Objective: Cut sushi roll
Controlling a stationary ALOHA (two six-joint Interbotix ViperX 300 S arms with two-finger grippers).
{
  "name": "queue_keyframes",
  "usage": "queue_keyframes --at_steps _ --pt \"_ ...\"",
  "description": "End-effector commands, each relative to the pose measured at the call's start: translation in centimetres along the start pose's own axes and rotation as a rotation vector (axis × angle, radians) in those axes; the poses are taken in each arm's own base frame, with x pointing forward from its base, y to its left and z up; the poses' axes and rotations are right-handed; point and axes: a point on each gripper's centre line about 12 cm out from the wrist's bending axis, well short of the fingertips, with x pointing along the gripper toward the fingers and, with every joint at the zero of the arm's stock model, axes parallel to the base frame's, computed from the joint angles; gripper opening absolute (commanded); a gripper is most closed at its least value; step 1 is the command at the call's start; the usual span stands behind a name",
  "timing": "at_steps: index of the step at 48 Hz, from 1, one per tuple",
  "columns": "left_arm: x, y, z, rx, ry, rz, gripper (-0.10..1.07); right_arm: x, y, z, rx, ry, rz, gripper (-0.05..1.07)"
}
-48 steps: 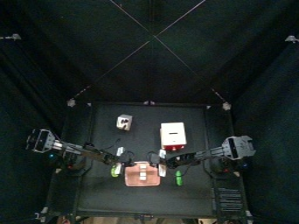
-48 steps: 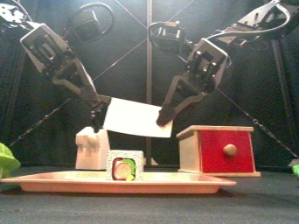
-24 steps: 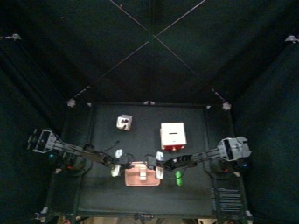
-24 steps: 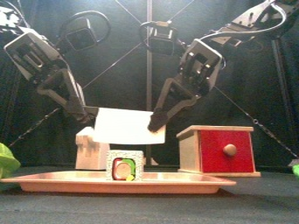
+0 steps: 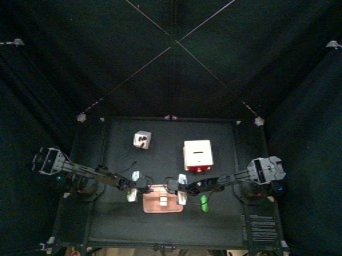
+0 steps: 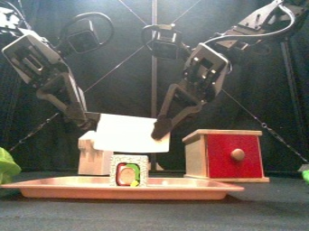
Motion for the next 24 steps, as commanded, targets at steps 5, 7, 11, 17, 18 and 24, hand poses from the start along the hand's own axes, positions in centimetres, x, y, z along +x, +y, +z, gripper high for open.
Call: queue_keyframes --at_steps 5,7,11,17,18,24 --pt "0.01 0.08 0.75 -0.002 -0.024 -0.002 0.11 -0.71 -0.16 2.75 0.013 -0.072 0.003 0.19" --pt "0.01 0.08 0.69 -0.002 -0.023 -0.002 0.11 -0.66 -0.17 2.70 0.013 -0.070 0.003 0.19" --pt "0.00 0.18 0.63 -0.005 -0.021 0.000 0.11 -0.56 -0.24 2.62 0.014 -0.067 0.001 0.19" --pt "-0.03 0.26 0.61 -0.007 -0.023 0.001 0.11 -0.47 -0.24 2.53 0.013 -0.064 0.001 0.19" --pt "0.00 0.26 0.58 -0.007 -0.021 0.002 0.11 -0.47 -0.24 2.53 0.013 -0.064 0.001 0.19" --pt "0.00 0.27 0.52 -0.006 -0.020 0.002 0.11 -0.47 -0.23 2.60 0.013 -0.066 0.001 0.19"
